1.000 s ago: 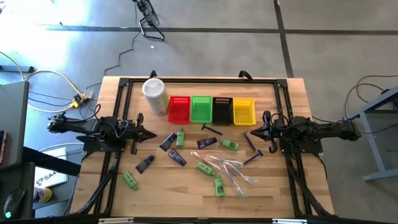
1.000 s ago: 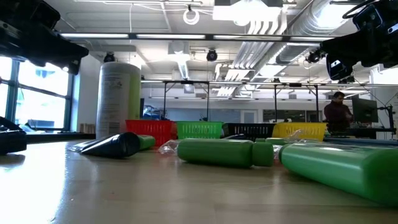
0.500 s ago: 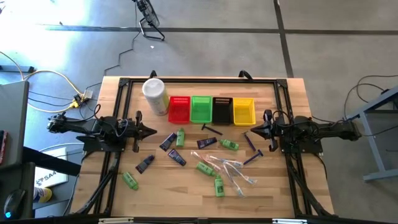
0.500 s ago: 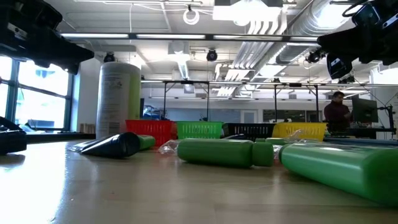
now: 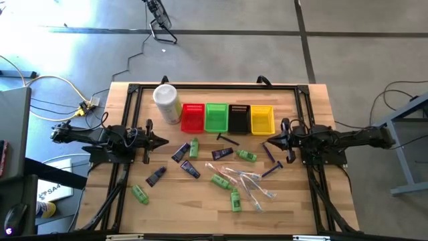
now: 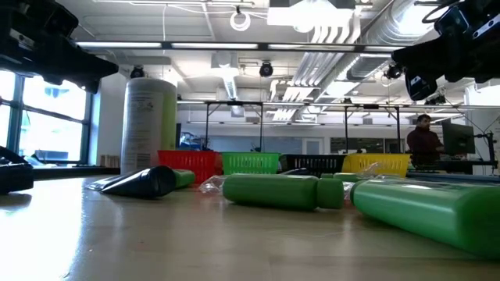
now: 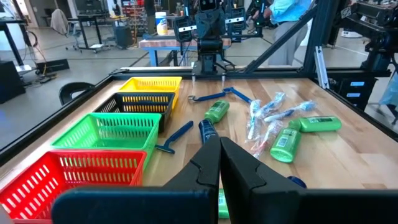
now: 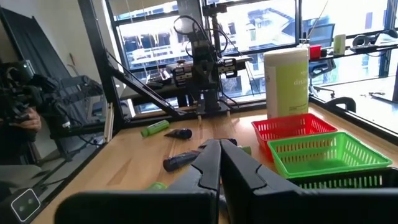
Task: Pick & Place Travel size toiletries
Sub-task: Put the blue razor into the black bin
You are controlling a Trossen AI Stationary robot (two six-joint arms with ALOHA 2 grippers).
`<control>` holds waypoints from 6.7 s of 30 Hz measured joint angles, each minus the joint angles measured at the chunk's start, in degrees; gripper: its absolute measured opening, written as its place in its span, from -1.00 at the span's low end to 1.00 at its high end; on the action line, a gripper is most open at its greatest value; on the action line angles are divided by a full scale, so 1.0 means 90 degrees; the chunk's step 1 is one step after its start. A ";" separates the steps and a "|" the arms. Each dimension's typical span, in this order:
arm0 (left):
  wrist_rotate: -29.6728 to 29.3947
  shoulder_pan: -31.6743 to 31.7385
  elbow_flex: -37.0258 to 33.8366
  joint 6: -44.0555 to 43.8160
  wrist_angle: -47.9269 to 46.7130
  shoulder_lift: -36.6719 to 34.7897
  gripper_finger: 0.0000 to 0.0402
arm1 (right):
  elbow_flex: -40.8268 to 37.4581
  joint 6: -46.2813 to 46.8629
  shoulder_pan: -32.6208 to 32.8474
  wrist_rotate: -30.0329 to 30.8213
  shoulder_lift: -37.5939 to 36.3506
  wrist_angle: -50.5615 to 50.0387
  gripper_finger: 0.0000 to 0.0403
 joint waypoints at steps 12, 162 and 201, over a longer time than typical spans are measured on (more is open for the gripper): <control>0.0000 0.0001 0.0000 -0.0001 -0.0005 0.0000 -0.96 | 0.0698 0.0101 0.0000 -0.0006 0.0863 -0.0396 -0.99; 0.0026 -0.0002 -0.0002 -0.0025 -0.0019 0.0002 -0.96 | 0.3946 0.6118 0.0746 0.0447 0.7665 -0.5904 0.07; 0.0000 -0.0001 -0.0002 -0.0024 -0.0022 0.0000 -0.96 | 0.3946 0.6008 0.0746 0.0333 0.7665 -0.5833 0.07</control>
